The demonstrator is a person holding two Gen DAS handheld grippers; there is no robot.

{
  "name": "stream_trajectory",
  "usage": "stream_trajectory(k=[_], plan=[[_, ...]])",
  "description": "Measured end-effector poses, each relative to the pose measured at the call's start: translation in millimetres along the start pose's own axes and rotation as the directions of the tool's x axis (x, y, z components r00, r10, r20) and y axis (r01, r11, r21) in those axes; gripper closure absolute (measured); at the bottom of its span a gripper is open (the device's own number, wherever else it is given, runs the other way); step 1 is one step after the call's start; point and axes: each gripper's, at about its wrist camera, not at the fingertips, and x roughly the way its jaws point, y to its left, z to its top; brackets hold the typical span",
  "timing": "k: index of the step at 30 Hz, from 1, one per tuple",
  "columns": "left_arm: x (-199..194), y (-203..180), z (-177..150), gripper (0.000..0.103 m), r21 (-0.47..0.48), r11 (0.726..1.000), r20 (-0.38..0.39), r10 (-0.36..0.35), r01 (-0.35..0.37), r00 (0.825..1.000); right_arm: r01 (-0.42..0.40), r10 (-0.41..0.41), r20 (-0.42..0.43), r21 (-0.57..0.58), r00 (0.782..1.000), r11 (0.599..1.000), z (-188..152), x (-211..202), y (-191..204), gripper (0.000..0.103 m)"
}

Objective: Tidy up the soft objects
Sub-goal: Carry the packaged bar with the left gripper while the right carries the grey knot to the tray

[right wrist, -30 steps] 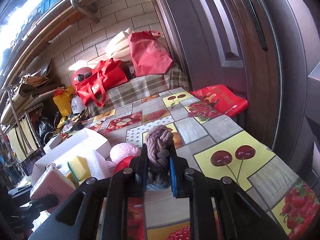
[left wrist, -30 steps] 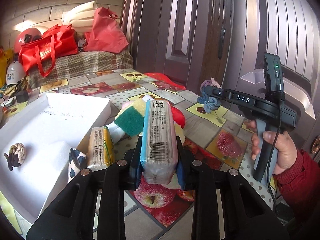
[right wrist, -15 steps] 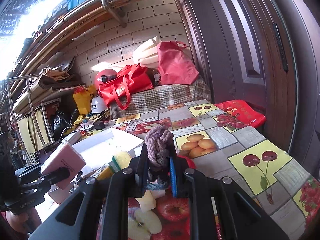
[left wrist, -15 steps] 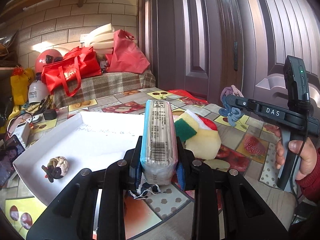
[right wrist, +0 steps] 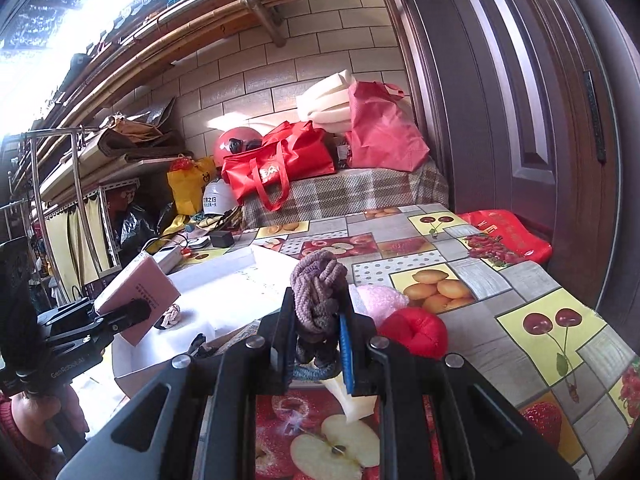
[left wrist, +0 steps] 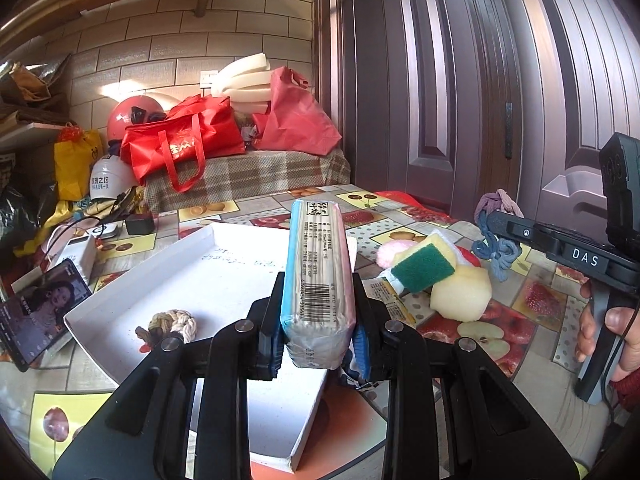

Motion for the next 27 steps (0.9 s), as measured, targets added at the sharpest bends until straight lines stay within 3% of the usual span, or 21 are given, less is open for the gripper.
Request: stream_trajectory(k=[27], plan=[[13.5, 85.0, 2.3, 0.076, -0.088, 0.983, 0.005, 0.164, -0.163, 0.986, -0.153, 0.138, -0.114, -0.130, 0.984, 0.980, -11.3, 48.3, 90.7, 0.086]])
